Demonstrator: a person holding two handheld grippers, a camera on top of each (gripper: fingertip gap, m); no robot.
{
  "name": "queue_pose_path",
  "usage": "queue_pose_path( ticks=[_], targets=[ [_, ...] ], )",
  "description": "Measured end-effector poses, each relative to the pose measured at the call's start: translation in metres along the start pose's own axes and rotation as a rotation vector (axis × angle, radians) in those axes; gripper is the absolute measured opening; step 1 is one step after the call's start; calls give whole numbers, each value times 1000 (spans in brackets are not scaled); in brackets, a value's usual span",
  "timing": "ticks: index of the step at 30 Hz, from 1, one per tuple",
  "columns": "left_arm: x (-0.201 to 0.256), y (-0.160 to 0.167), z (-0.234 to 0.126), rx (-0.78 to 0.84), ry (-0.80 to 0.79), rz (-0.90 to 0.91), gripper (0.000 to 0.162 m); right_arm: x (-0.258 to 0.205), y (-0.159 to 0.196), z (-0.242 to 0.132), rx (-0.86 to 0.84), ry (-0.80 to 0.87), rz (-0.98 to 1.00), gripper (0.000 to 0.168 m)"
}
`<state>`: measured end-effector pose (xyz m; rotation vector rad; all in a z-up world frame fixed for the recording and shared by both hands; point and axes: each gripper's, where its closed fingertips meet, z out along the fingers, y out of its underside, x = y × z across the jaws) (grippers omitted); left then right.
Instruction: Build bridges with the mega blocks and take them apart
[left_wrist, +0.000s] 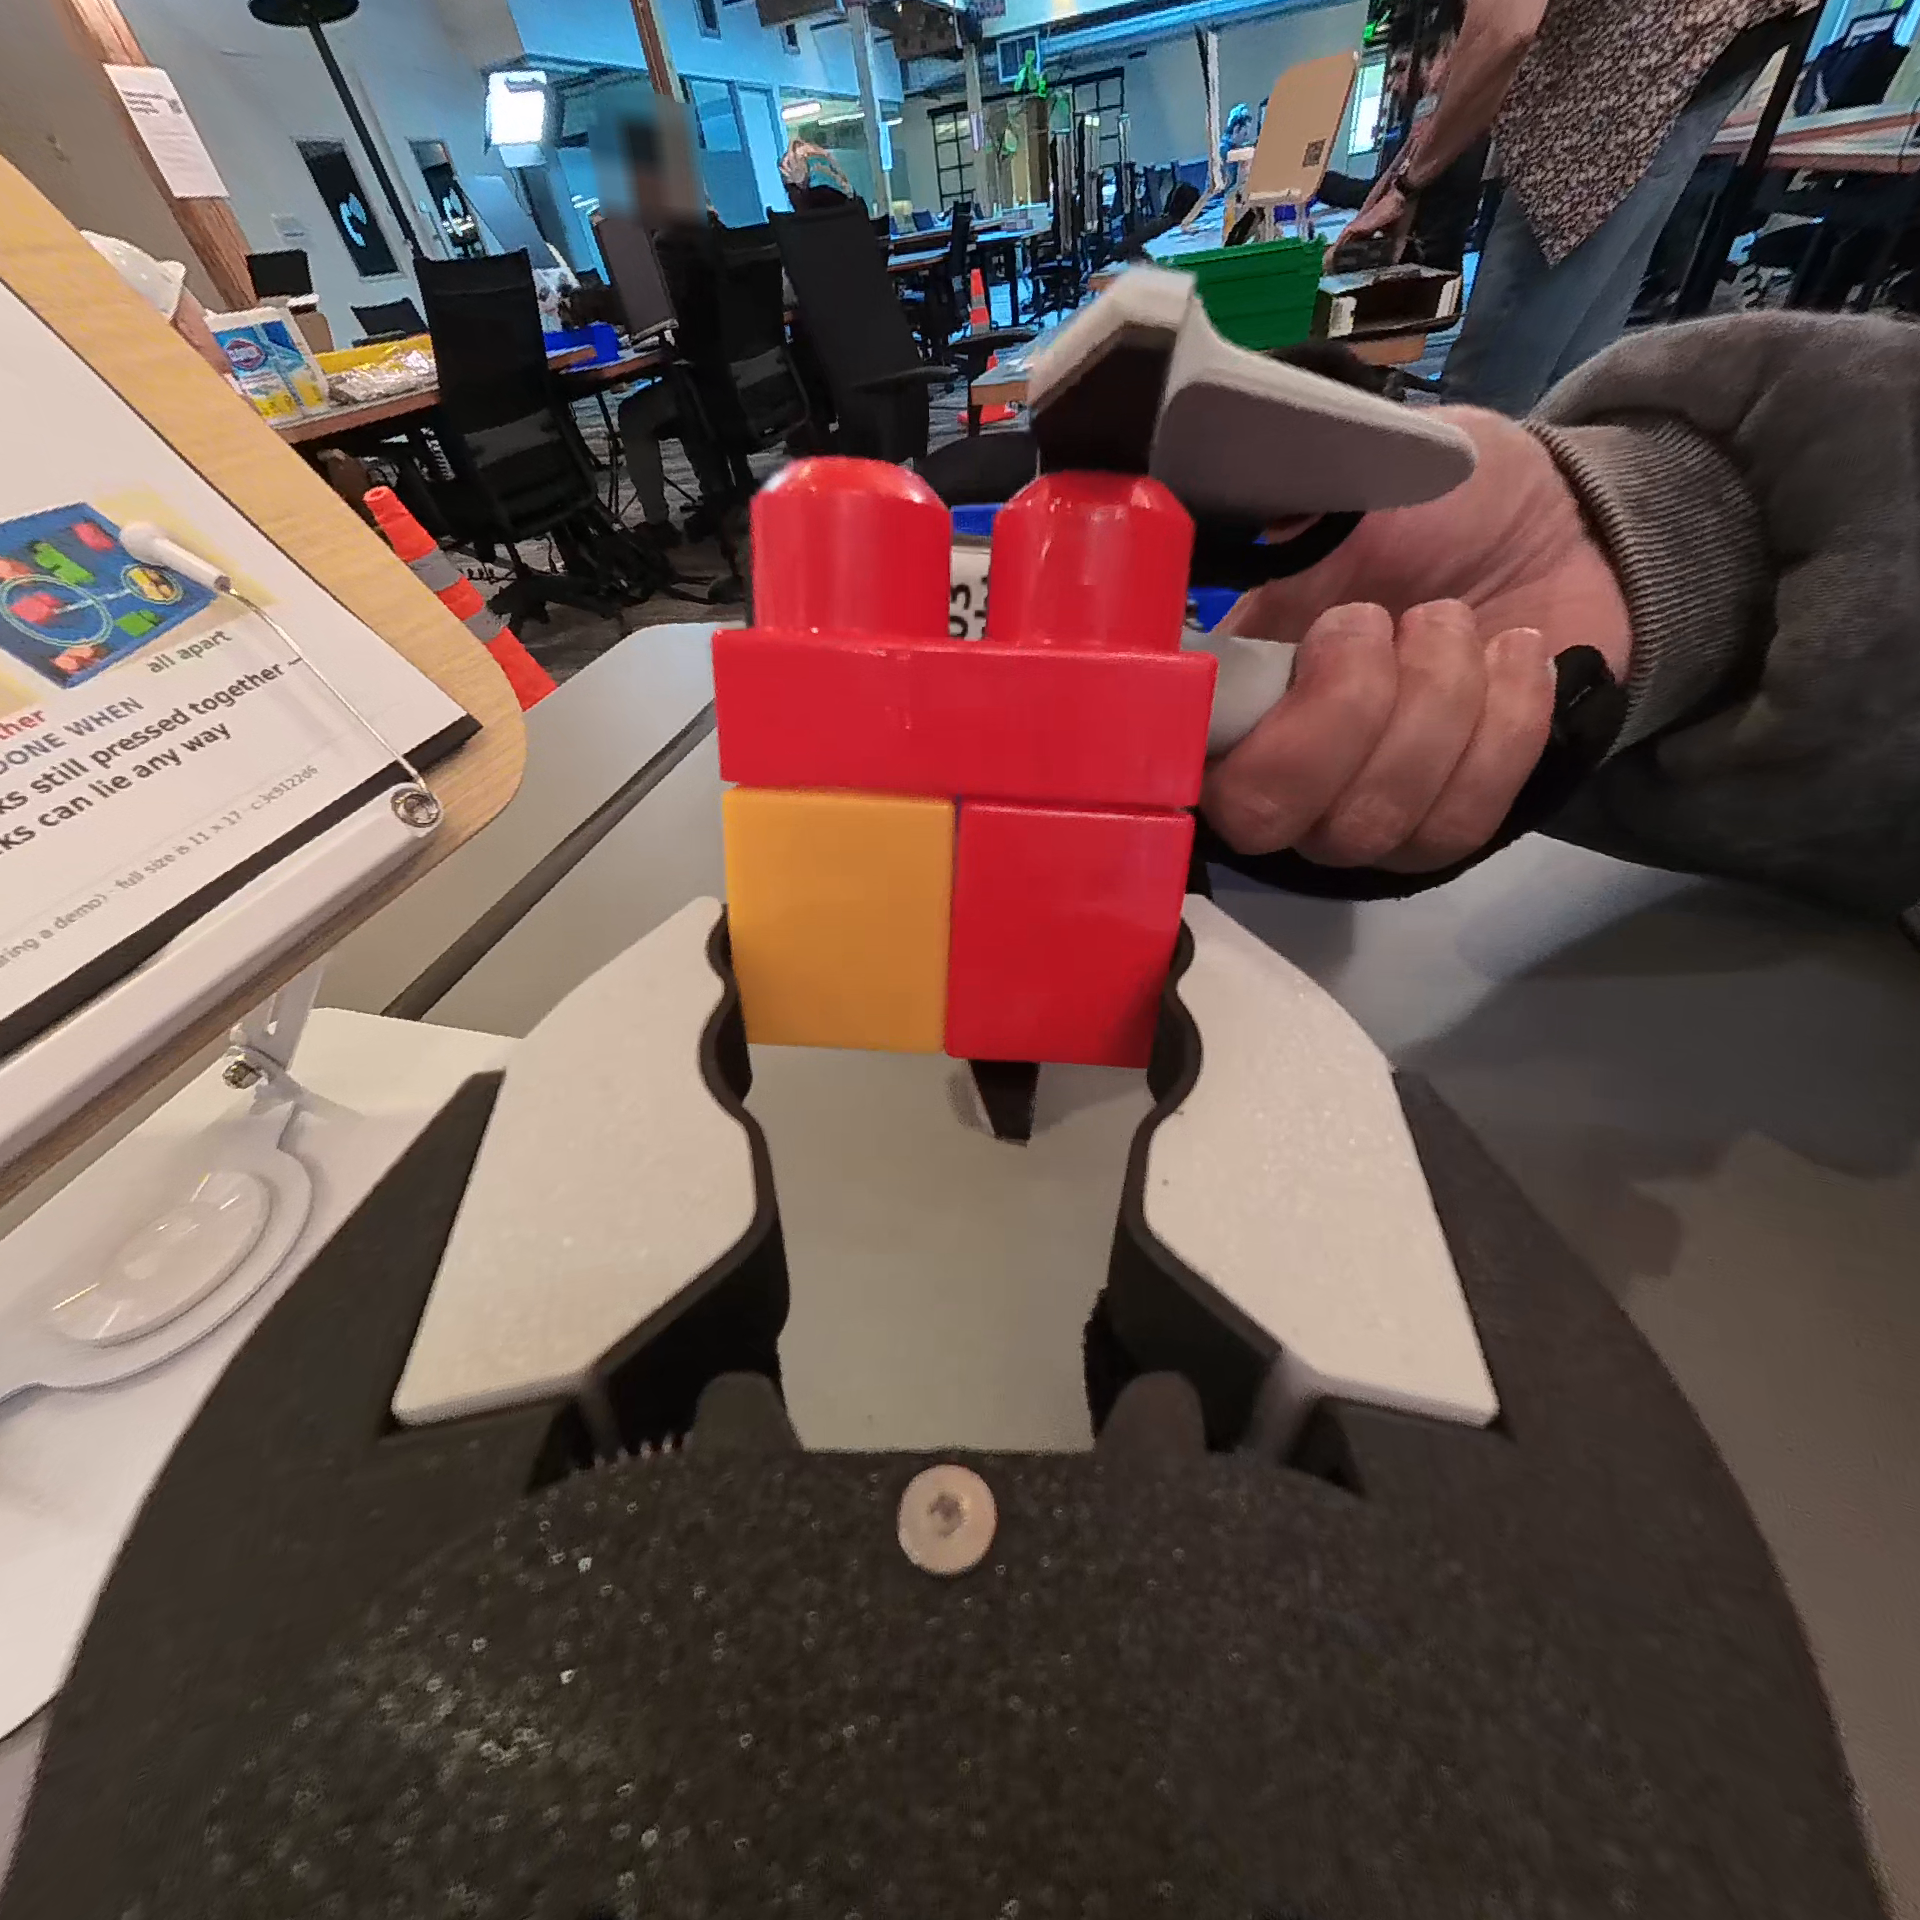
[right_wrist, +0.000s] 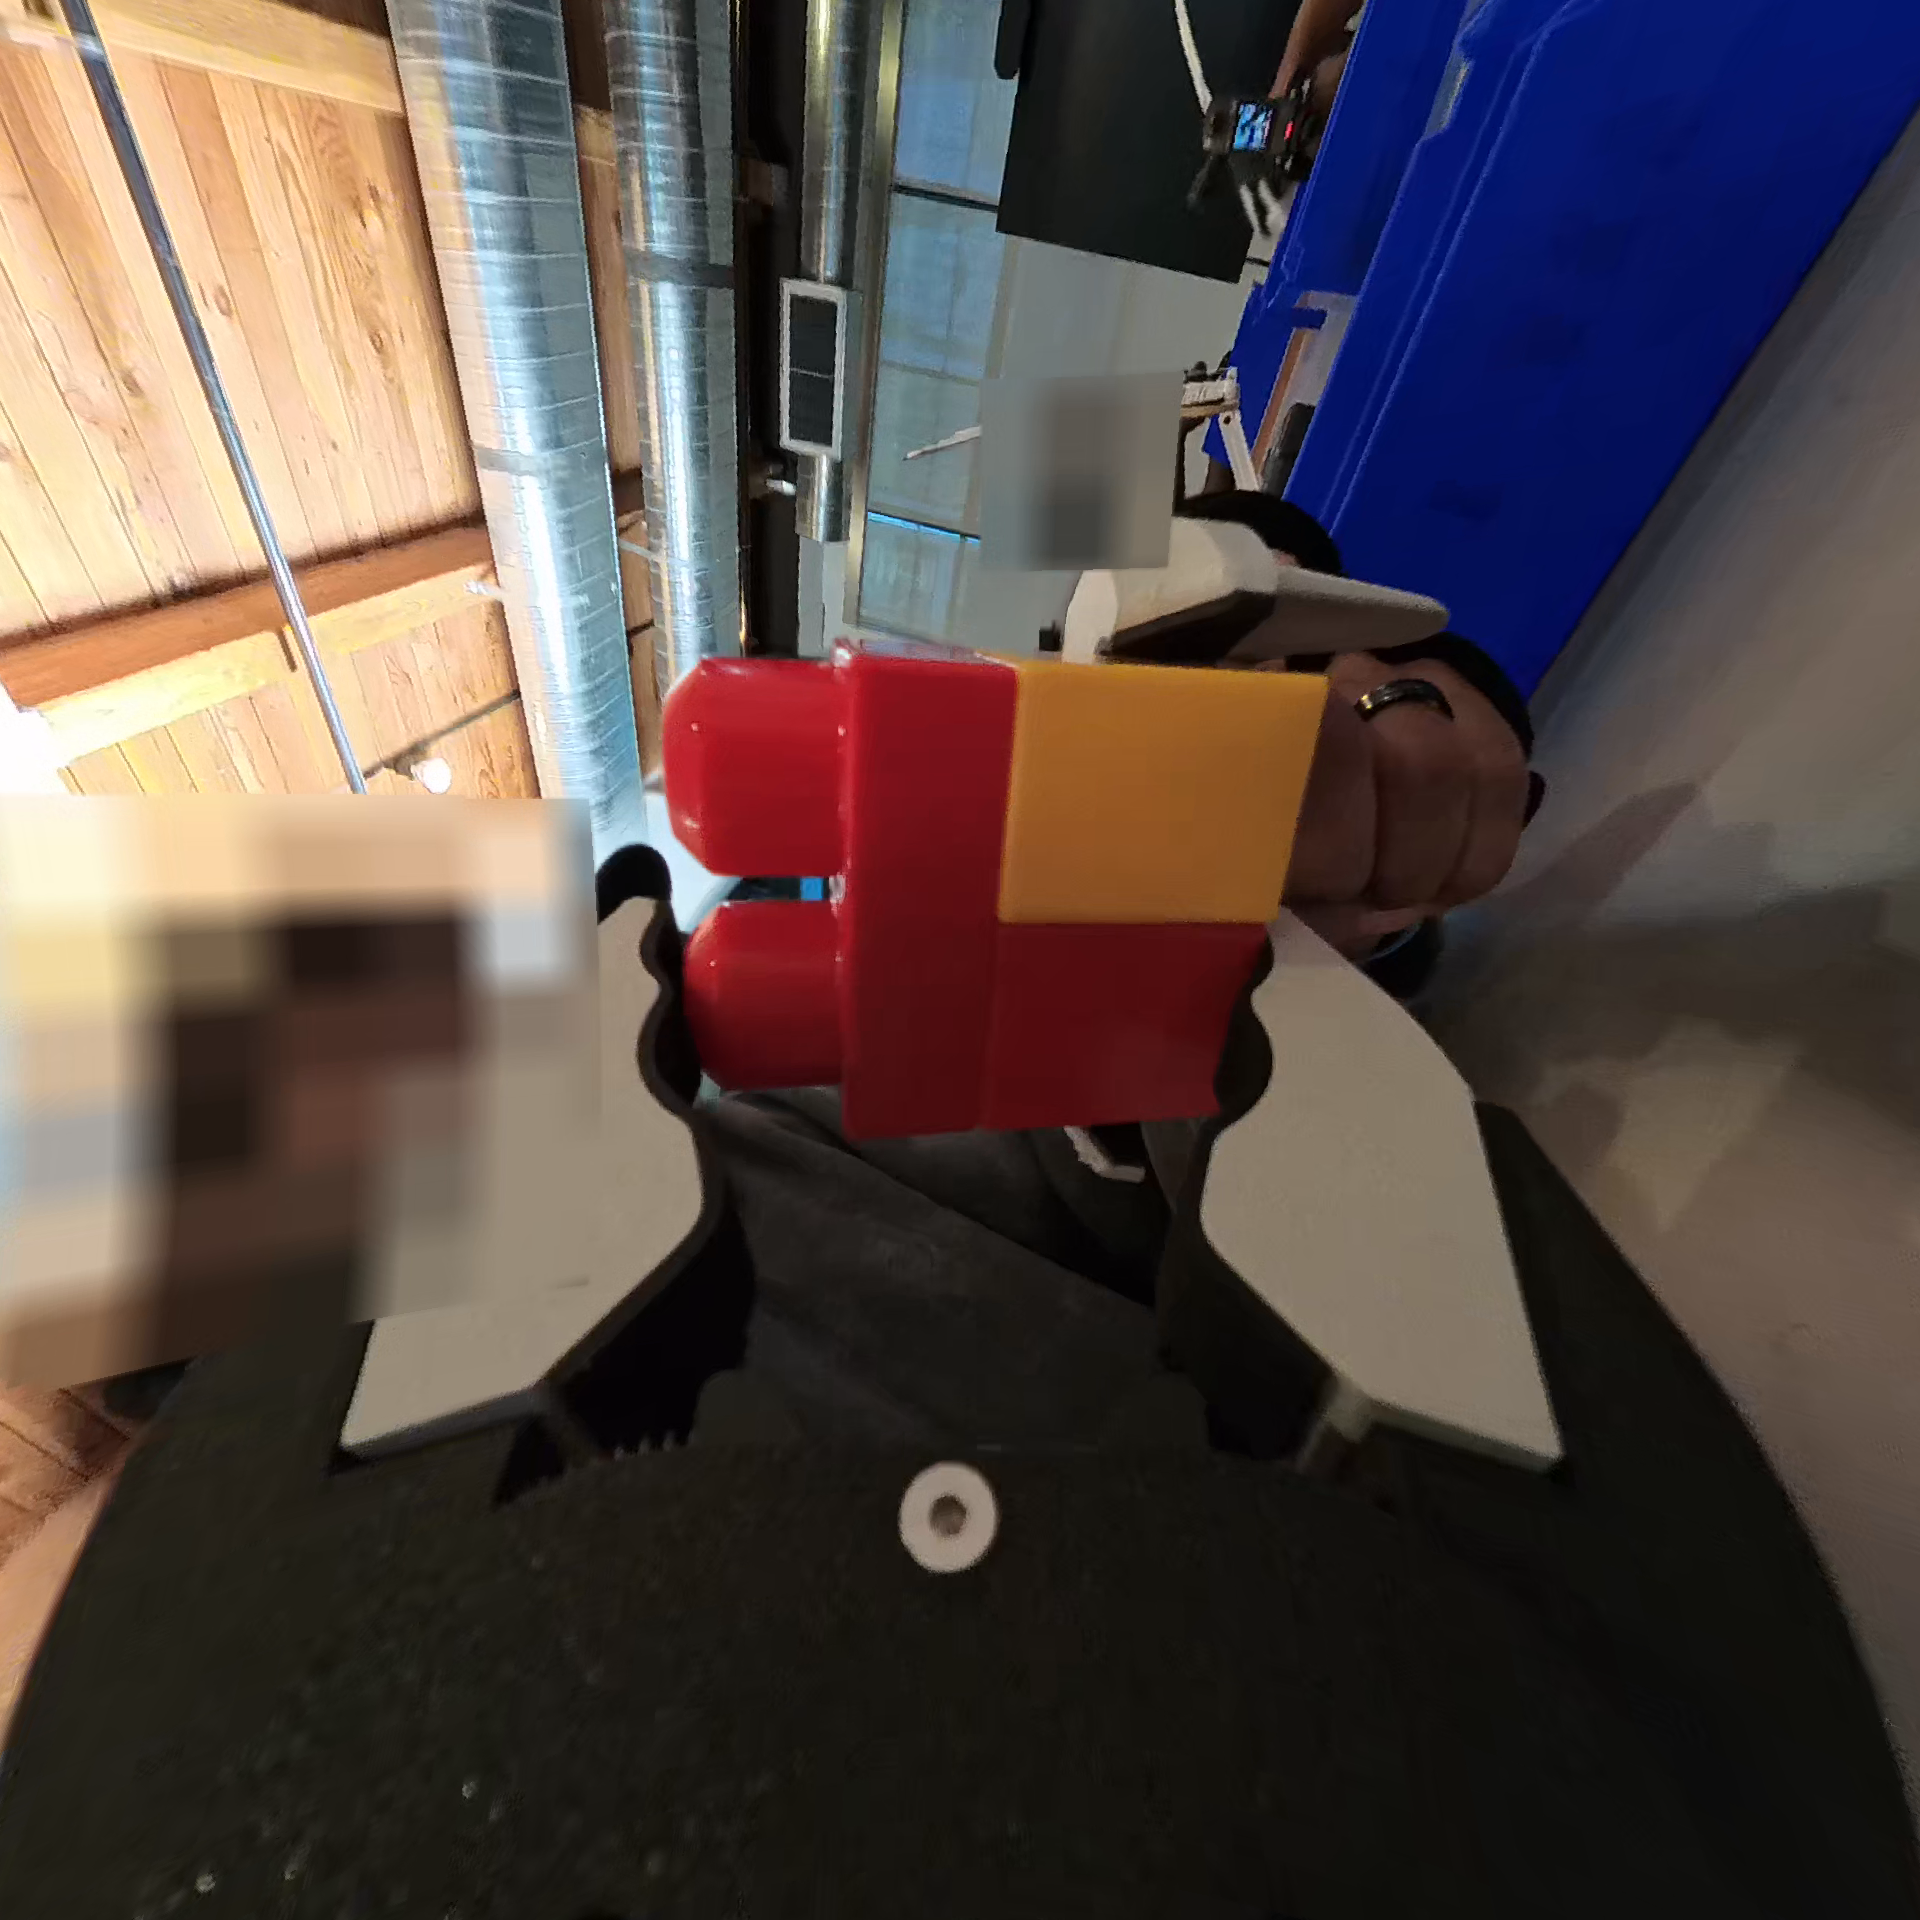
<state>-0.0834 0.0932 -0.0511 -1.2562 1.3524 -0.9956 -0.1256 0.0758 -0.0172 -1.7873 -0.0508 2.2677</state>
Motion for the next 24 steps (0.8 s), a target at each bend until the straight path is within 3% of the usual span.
queue_pose_path(
  ticks=[6,9,13,18,22,24],
  targets=[
    [-5,0,0,-29,-53,40,75,2,-5,-1,11,41,-45,103],
    [-10,5,0,-61,-101,65,75,6,-14,-11,30,192,-169,107],
    [-21,11,0,-90,-174,74,75,16,-32,-35,49,573,-421,105],
    [-30,30,8,-183,-258,92,75,40,-47,-50,80,1016,-686,79],
    [-23,36,14,-213,-255,116,75,51,-45,-44,105,1044,-678,42],
    [-21,37,15,-221,-263,127,75,52,-42,-45,115,1029,-637,40]
  ],
)
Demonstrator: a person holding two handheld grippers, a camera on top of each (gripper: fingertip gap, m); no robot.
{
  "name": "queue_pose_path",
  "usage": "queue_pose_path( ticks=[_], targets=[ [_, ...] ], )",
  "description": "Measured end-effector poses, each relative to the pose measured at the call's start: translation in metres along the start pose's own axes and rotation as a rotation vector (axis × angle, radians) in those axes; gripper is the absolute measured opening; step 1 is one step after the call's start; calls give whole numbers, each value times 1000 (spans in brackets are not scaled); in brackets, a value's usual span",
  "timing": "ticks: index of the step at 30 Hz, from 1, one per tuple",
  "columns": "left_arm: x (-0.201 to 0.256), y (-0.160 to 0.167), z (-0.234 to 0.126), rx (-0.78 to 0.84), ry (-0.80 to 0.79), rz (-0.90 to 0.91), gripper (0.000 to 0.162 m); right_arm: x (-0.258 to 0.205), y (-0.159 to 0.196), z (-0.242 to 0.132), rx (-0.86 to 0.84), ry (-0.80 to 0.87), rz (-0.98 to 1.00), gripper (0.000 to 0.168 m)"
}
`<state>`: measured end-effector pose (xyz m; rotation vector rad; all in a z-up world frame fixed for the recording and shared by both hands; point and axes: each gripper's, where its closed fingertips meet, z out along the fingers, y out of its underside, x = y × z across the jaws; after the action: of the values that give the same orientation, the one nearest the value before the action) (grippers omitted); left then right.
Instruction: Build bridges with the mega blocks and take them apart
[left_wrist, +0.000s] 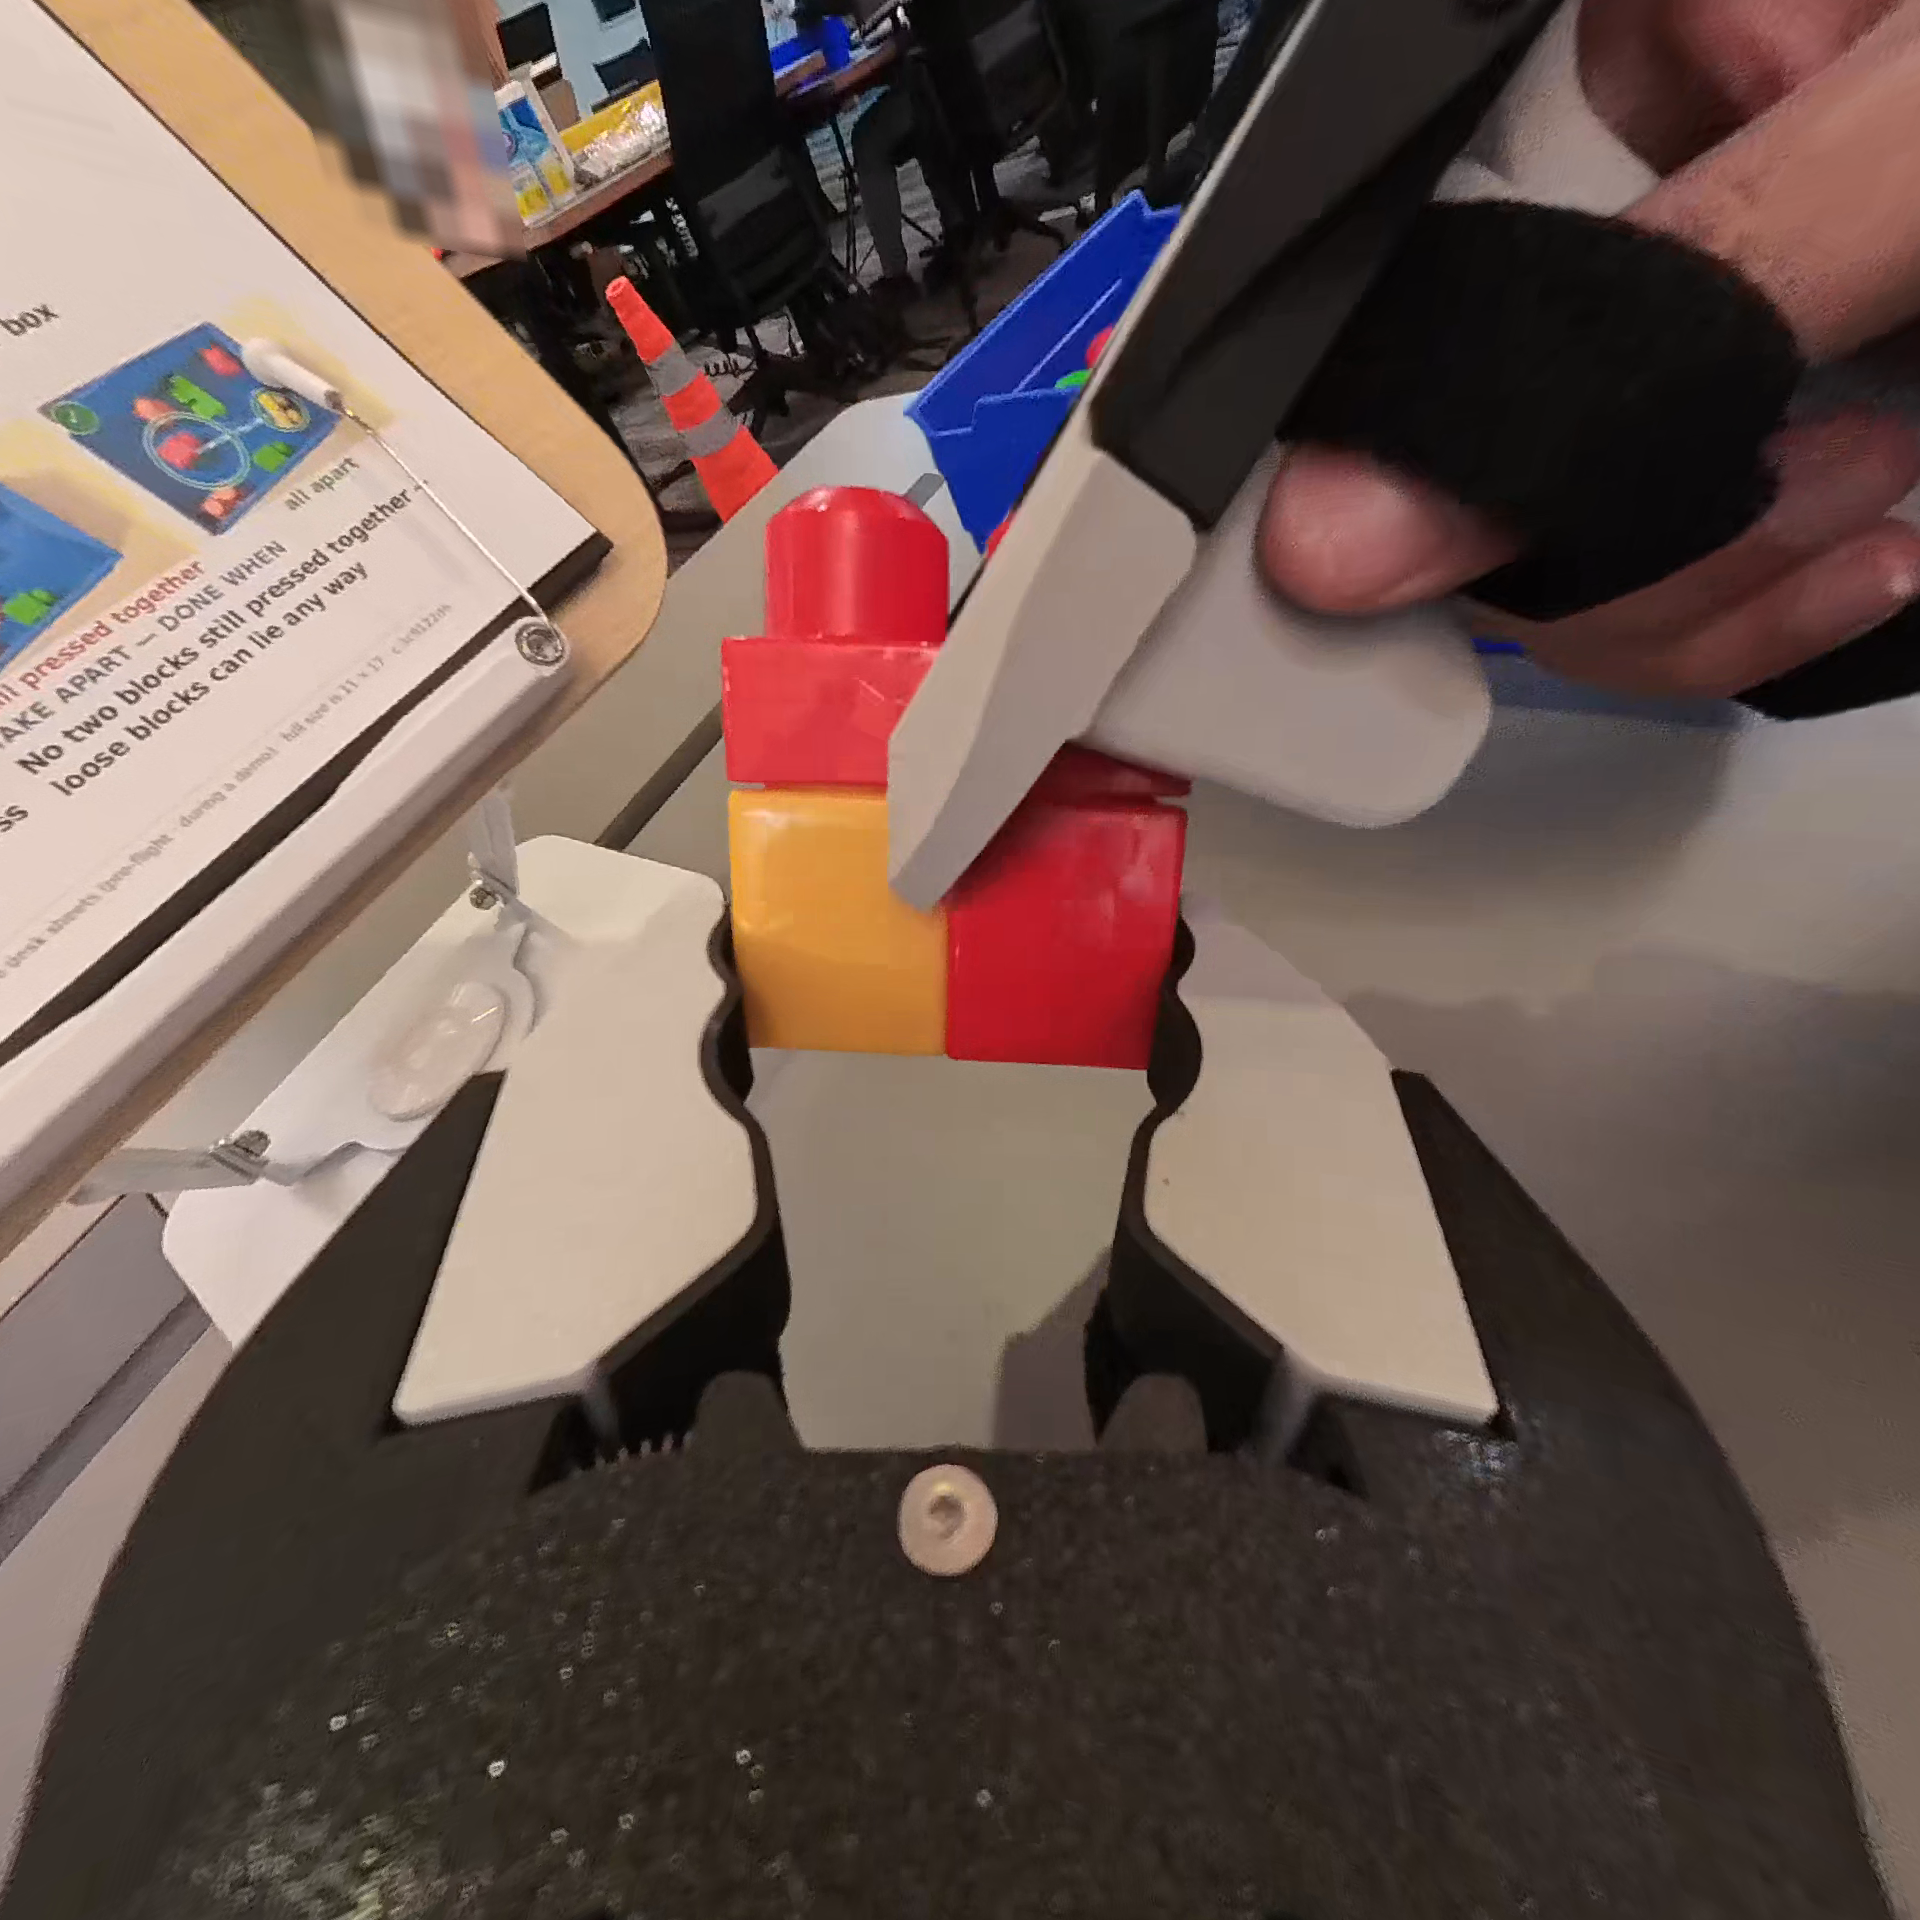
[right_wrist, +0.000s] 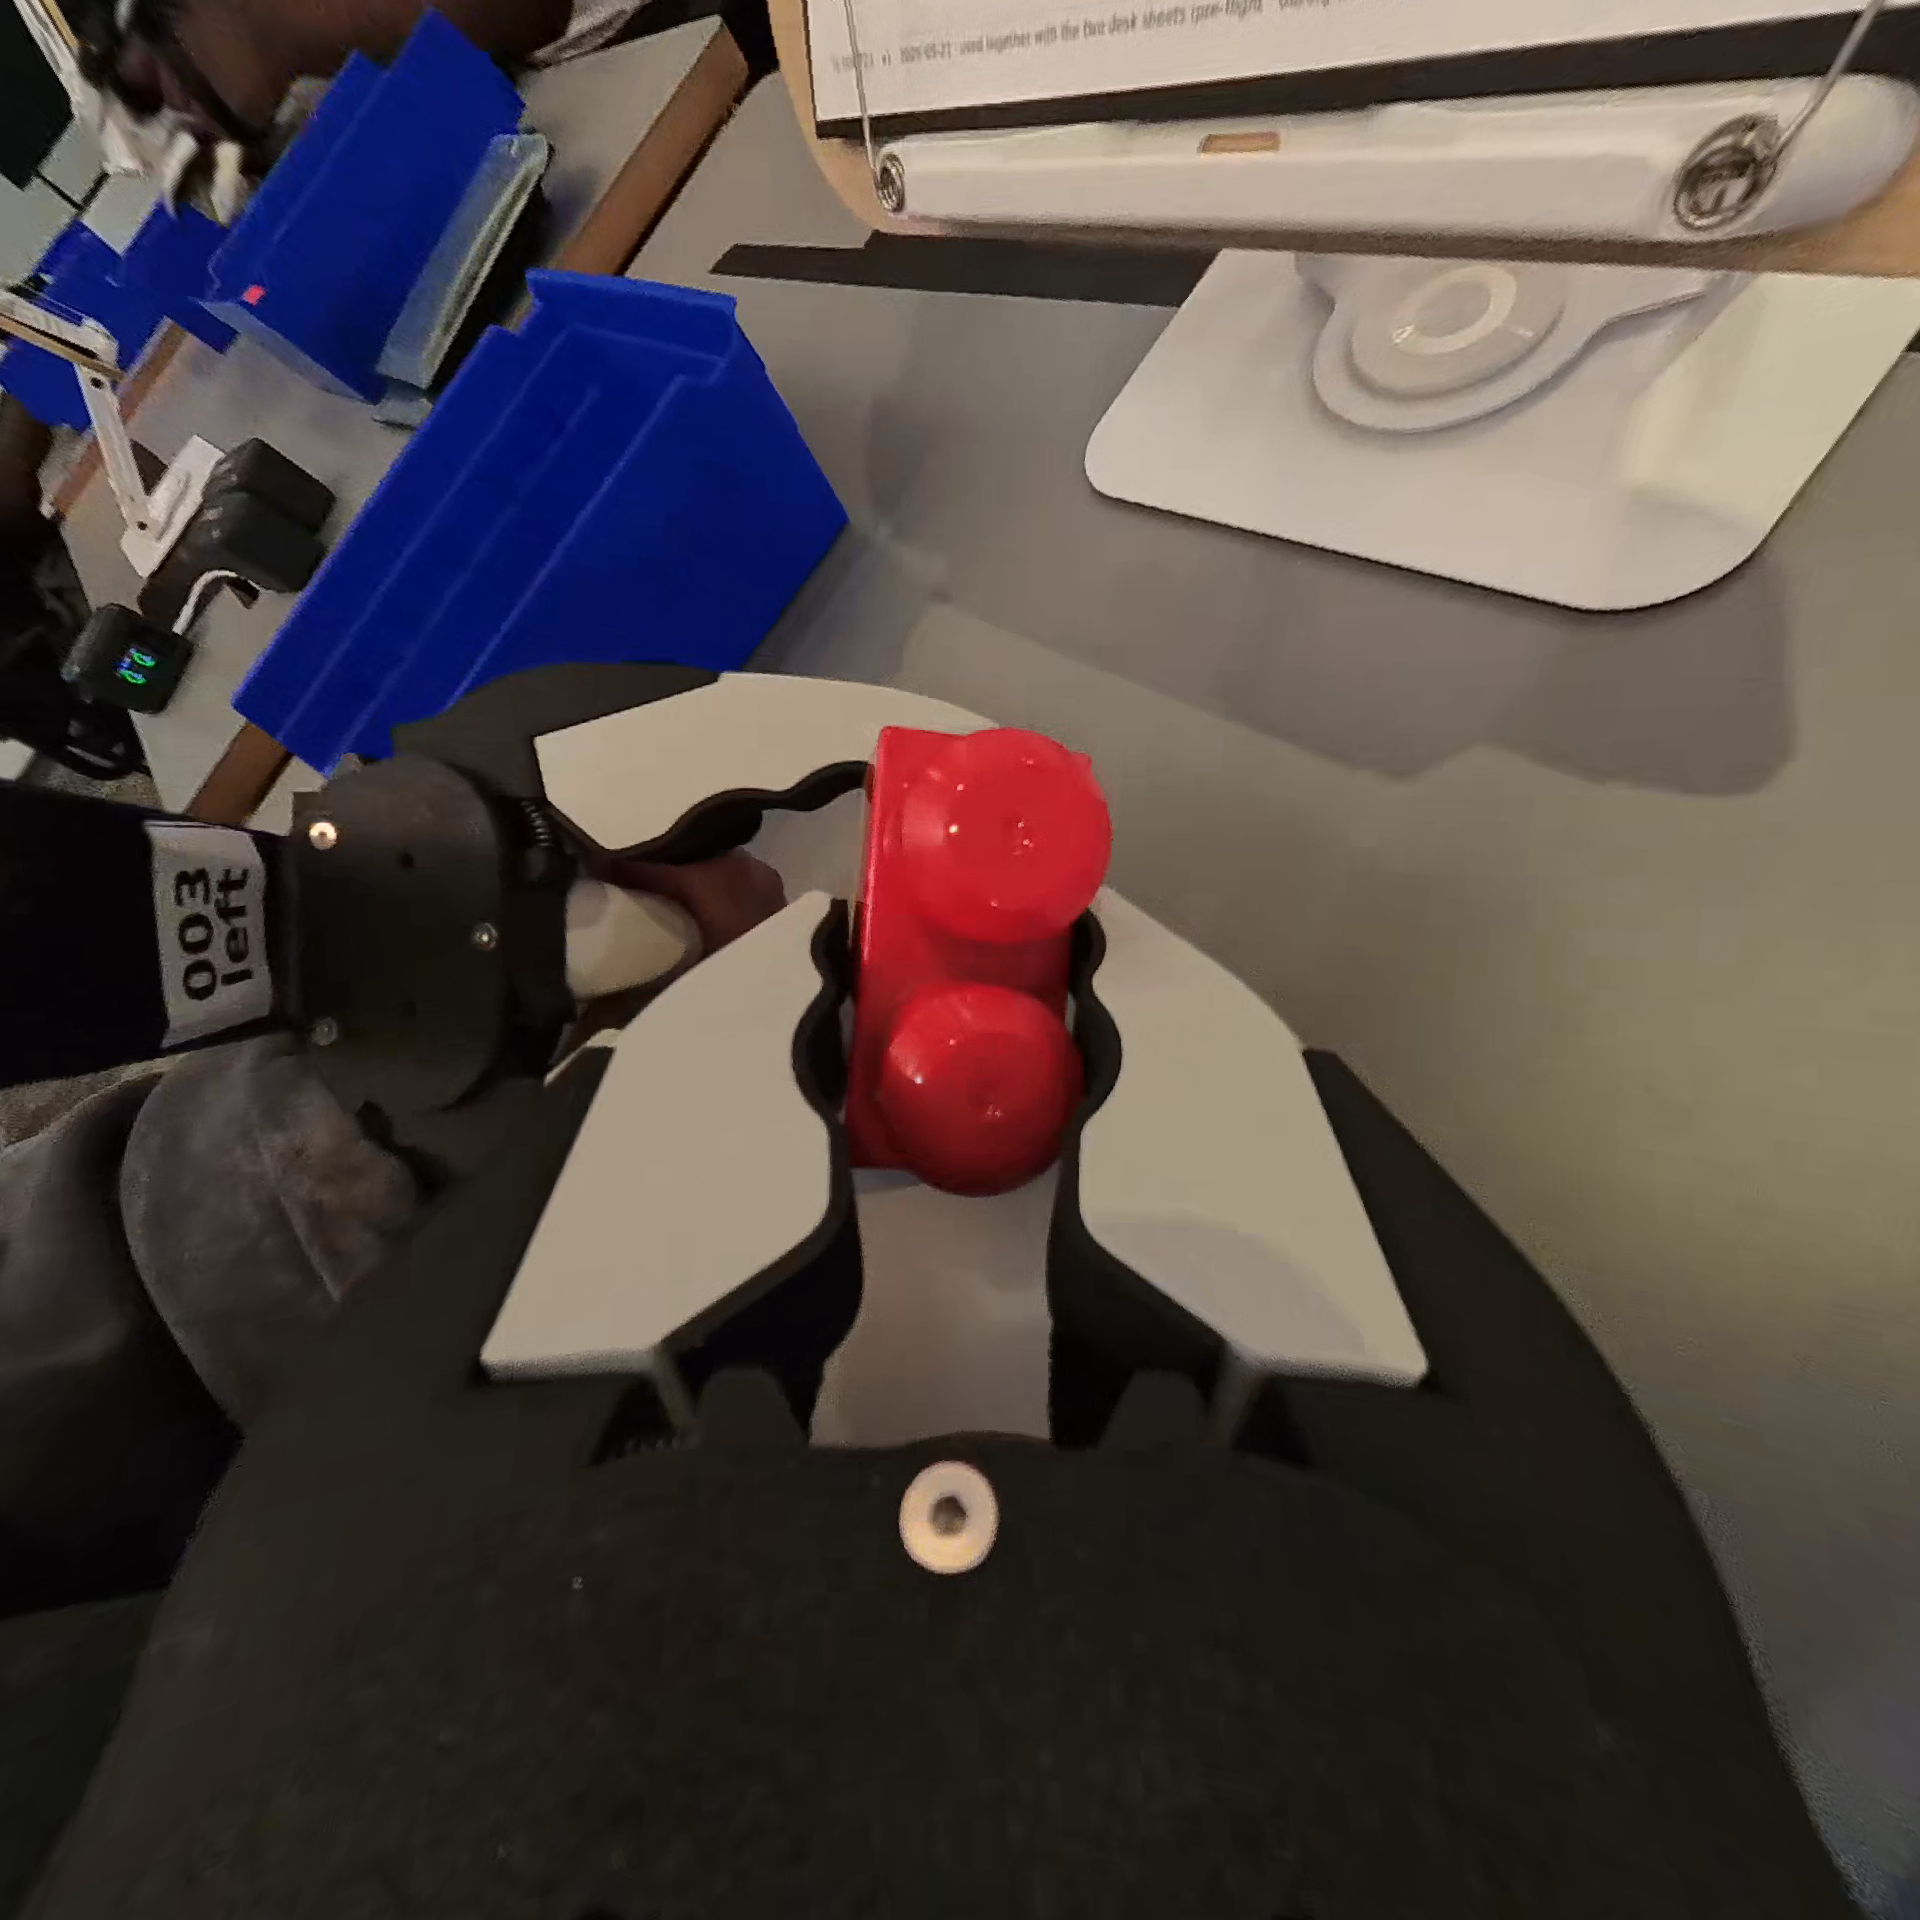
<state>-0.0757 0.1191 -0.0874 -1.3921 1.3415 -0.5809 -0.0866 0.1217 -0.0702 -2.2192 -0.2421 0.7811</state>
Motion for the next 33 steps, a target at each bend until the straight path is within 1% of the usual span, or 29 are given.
queue_pose_path(
  ticks=[2,4,7,8,10,13,15,17,19,21,24,27,29,33],
  targets=[
    [4,-4,-1,18,7,-8,75,-2,1,-5,13,-22,12,40],
    [8,-7,-2,25,12,-23,75,1,0,-14,36,-6,9,40],
    [13,0,-2,15,40,-81,72,11,-10,-46,124,58,-10,40],
    [12,6,-2,-2,40,-124,74,12,-15,-61,164,74,-26,40],
    [6,21,-4,-49,35,-231,76,22,-23,-100,239,181,-73,40],
    [-1,36,-15,-54,29,-344,75,54,-28,-168,328,432,-143,40],
    [-6,44,-26,-41,2,-384,72,85,-21,-207,334,593,-135,40],
    [-10,49,-36,-24,-15,-417,69,120,-5,-226,293,690,-70,39],
    [-19,42,-43,14,-42,-434,69,149,15,-220,213,720,-1,40],
    [-25,38,-47,51,-66,-437,64,172,31,-202,143,739,48,40],
    [-25,42,-45,38,-62,-441,63,201,43,-177,70,787,78,40],
    [-19,43,-43,21,-49,-418,63,221,51,-158,-17,822,97,40],
    [-15,41,-42,14,-48,-384,63,233,54,-154,-52,867,97,40],
    [-7,40,-39,-13,-49,-307,63,248,68,-148,-180,921,91,40]
  ],
)
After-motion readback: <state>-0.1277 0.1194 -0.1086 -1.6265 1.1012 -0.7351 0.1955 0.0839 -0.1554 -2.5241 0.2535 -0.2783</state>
